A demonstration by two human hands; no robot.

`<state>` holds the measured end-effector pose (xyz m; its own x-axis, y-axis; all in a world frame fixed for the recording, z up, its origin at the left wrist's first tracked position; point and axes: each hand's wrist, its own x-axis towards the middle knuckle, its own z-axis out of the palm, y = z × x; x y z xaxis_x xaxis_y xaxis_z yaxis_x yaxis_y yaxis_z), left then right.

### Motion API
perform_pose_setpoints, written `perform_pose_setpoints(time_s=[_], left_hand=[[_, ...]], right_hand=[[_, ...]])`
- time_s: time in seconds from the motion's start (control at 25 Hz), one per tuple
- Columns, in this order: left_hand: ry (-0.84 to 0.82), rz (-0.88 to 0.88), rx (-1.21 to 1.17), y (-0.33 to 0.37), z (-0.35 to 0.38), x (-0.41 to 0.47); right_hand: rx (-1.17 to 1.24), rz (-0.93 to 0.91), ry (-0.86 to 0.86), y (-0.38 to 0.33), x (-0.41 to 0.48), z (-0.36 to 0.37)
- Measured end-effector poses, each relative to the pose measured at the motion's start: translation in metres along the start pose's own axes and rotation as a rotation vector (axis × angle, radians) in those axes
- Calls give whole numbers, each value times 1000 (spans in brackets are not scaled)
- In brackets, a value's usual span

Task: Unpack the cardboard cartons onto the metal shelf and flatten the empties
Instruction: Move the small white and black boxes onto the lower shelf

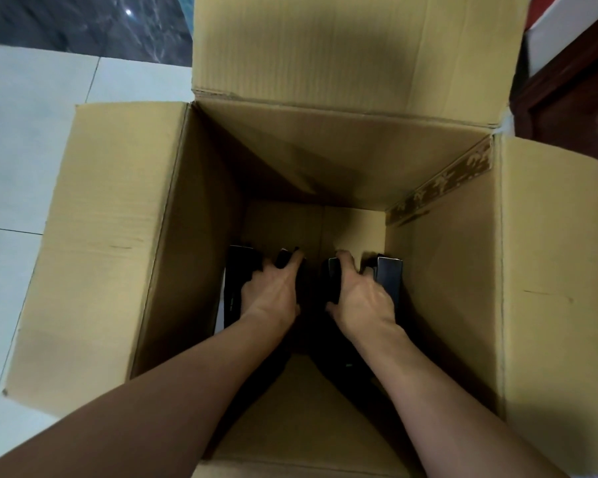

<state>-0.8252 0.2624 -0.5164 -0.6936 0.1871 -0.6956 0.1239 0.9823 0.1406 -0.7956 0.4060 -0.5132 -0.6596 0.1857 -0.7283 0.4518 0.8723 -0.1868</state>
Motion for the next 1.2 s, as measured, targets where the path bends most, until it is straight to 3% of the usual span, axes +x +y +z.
perform_pose_setpoints(time_s=[0.16,0.28,0.8,1.2], left_hand=[[-78,-16,-158,-1,4,0],[-44,-13,-179,-1,5,-2],[304,49,-187,2,-52,-70],[425,59,-278,17,-109,-178]], right_hand=[[-33,19,-55,-3,2,10],[3,44,-45,-2,2,11],[214,-54,308,0,-78,-49],[365,-115,472,4,-187,-104]])
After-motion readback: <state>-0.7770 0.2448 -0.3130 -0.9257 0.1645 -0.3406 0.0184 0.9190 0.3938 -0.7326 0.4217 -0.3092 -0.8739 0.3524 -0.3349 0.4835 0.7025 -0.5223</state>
